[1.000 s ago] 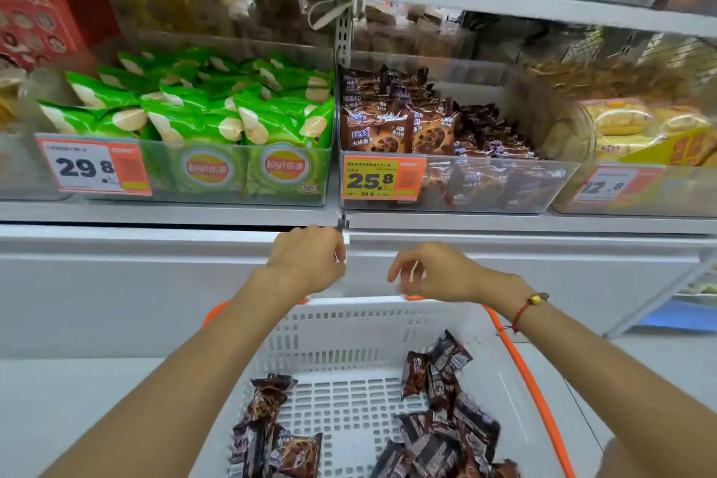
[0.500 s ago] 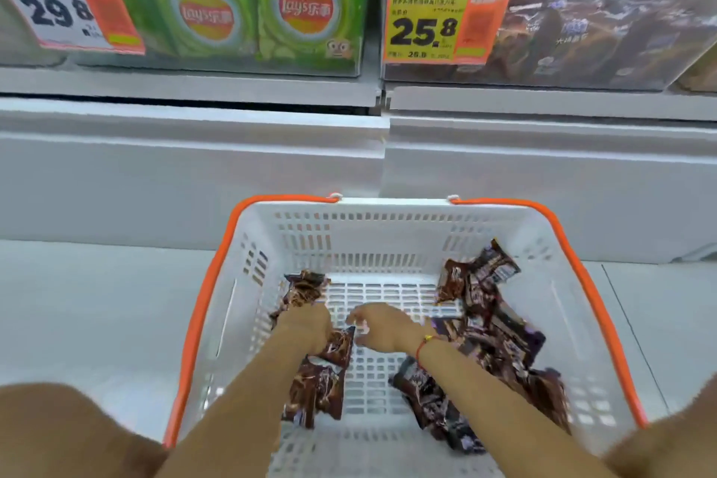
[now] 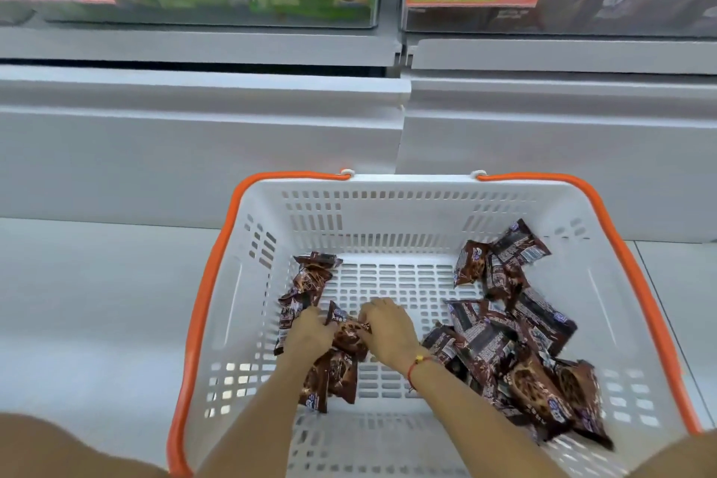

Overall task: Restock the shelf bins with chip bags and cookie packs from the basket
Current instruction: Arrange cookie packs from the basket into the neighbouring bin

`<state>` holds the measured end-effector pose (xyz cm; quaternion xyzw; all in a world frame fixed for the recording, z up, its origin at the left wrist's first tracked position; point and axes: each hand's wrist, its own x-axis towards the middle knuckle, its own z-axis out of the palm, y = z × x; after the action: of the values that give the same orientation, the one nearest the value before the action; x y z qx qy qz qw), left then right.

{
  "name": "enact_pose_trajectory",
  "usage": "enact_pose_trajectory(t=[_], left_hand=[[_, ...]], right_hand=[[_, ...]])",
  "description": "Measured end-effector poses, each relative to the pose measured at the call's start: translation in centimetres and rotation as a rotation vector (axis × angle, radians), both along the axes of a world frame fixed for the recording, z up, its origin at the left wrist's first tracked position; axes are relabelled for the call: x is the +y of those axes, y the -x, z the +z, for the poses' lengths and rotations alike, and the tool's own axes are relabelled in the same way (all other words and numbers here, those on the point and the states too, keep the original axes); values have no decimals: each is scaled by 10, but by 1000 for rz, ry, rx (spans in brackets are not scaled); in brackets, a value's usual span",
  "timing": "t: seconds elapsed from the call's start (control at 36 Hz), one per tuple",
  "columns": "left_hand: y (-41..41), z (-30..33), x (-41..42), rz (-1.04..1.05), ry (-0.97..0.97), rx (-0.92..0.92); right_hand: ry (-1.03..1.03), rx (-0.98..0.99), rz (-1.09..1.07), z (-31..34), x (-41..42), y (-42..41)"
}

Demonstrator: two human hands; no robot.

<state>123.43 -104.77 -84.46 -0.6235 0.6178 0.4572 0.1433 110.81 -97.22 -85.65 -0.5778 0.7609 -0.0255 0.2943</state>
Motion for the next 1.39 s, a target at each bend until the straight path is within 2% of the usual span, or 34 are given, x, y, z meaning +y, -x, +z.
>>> enact_pose_trajectory(t=[0.11, 0.19, 0.28, 0.5, 0.67, 0.83, 0.97, 1.11, 1.19, 1.31, 1.39], left_hand=[[4, 5, 0, 16, -32, 33], [10, 6, -6, 111, -42, 119], [30, 35, -18, 150, -62, 217], [92, 157, -55, -180, 155, 362], [115, 233, -65, -338, 273, 473], [126, 289, -66, -380, 544, 582], [129, 316, -61, -430, 751, 612], [133, 328, -63, -365, 755, 842], [137, 336, -65, -288, 895, 906], [134, 348, -75, -282, 1251, 846], [133, 354, -87, -292, 1422, 722]], right_hand=[[-41, -155, -89, 9, -3, 10], [-33, -198, -94, 25, -11, 26], [5, -217, -75, 59, -27, 54], [126, -150, -32, 187, -68, 127], [201, -69, 24, 279, -64, 159], [485, -287, -132, 320, -39, 174], [591, -409, -171, 331, -24, 175], [800, -424, -210, 341, -19, 174], [868, -406, -222, 355, -20, 178], [994, -364, -322, 378, -19, 194], [1107, -278, -374, 400, -22, 214]])
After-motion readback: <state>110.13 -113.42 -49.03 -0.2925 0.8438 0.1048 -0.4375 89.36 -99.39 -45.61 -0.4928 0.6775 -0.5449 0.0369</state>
